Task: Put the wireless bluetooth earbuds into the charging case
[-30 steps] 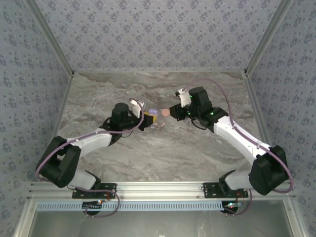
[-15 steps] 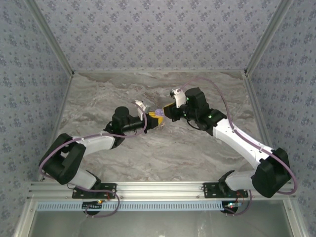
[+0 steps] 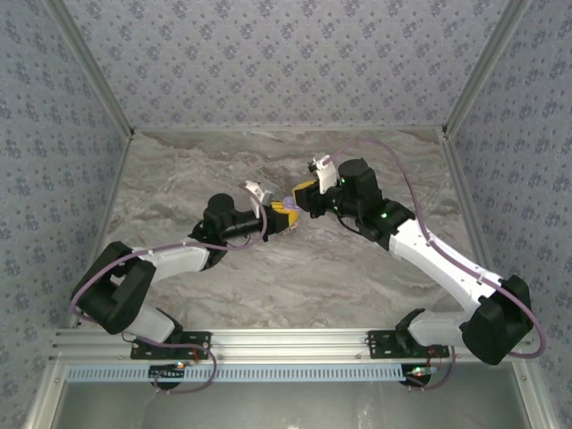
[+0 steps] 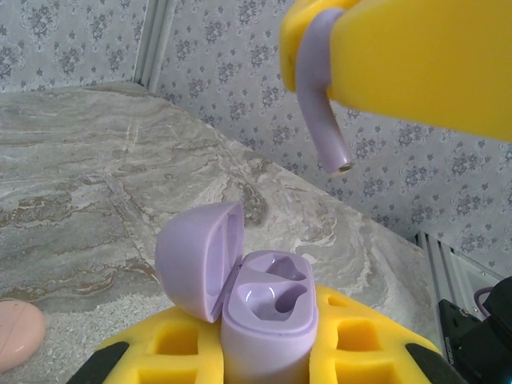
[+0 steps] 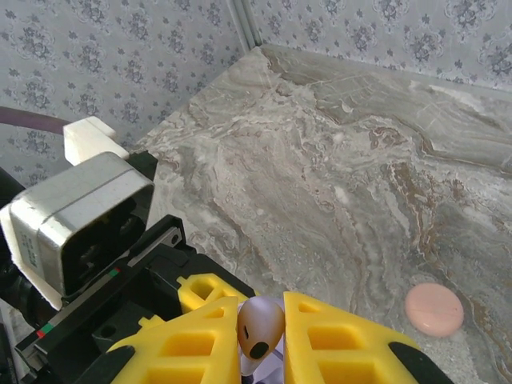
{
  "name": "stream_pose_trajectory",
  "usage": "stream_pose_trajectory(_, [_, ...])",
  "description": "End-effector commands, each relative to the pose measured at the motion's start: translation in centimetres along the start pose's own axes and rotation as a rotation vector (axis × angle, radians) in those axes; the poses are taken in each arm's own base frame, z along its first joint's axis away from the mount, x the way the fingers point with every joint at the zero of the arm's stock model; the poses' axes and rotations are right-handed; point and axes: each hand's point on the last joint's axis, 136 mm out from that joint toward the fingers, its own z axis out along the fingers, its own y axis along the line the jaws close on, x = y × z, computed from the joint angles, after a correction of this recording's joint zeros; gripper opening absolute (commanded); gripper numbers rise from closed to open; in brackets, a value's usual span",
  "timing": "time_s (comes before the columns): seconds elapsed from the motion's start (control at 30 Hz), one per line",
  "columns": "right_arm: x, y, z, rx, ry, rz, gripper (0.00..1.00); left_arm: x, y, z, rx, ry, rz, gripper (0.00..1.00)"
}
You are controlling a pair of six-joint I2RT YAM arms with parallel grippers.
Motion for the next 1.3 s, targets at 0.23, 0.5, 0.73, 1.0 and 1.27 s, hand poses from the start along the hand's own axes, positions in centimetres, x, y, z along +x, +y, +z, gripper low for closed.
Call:
stream_pose_trajectory(0.23, [-2.1,0.6,-1.0,0.017,-0.079,-0.062,0.19,-3.7,-1.9,0.6,0.048,-0.078,0.018,0.03])
stream_pose_trajectory(0.5, [-2.0,0.8,-0.9,0.011,-0.074,-0.067,0.19,-4.8,-2.2,0.5,0.039,-0.101,0.002,0.03])
stream_pose_trajectory(0.73, [-1.9,0.7,-0.9,0.015,-0.074,-0.068,0.19,-5.2,-2.3,0.6,0.041,-0.104,-0.009,0.03])
stream_pose_trajectory(1.0, [-1.6,0.7,-0.8,0.014,-0.067,-0.071,0.19,-5.3,-2.3,0.6,0.039,-0.104,-0.03,0.03])
stream_pose_trajectory(1.27, [-1.3,0.5,-0.7,0.021,-0.059,-0.071,0.19,-5.4,-2.2,0.8,0.04,-0.098,-0.047,0.03])
